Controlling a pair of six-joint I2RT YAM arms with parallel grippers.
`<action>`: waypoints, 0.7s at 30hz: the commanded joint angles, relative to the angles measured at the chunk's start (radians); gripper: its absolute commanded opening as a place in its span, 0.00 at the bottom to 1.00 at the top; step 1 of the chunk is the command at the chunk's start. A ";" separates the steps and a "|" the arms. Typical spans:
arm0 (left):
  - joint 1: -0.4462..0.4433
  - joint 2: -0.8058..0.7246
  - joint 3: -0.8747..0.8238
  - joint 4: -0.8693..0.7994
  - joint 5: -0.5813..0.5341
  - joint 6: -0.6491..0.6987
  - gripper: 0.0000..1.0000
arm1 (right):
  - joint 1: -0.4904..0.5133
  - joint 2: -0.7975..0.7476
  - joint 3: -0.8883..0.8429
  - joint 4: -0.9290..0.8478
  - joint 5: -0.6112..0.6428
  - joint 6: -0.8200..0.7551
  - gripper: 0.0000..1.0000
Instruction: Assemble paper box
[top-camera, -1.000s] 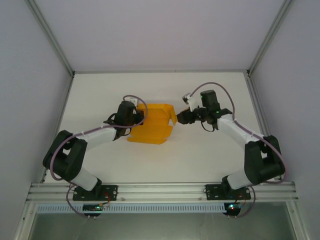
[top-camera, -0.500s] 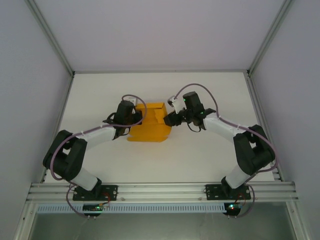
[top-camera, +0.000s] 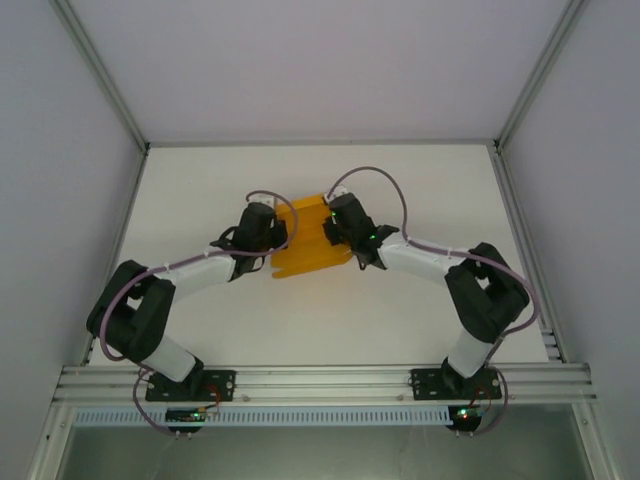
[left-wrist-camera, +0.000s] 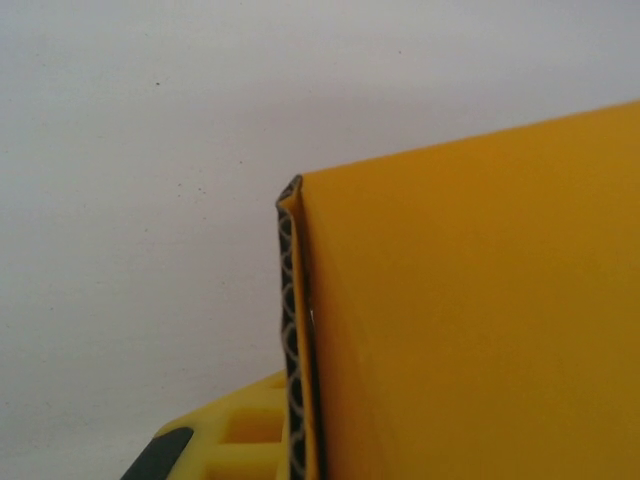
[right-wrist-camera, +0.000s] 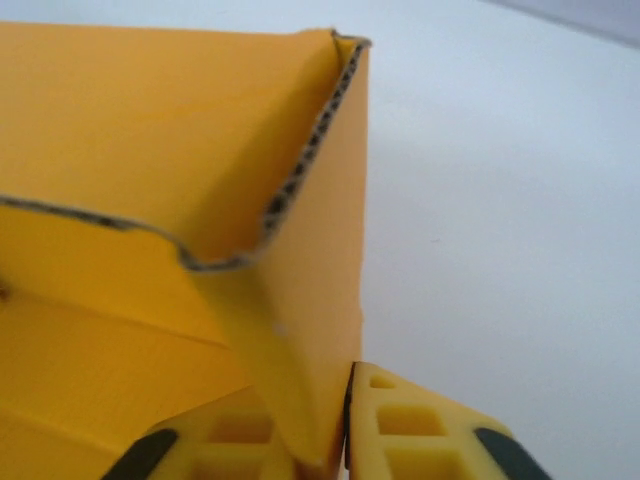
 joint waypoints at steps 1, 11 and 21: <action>-0.043 -0.027 0.047 -0.043 -0.011 -0.018 0.00 | 0.028 0.054 0.093 -0.013 0.365 0.080 0.09; -0.046 -0.037 0.055 -0.077 -0.046 -0.084 0.00 | 0.028 0.177 0.261 -0.315 0.711 0.368 0.00; -0.046 -0.023 0.069 -0.106 -0.067 -0.120 0.00 | 0.015 0.178 0.250 -0.361 0.648 0.549 0.00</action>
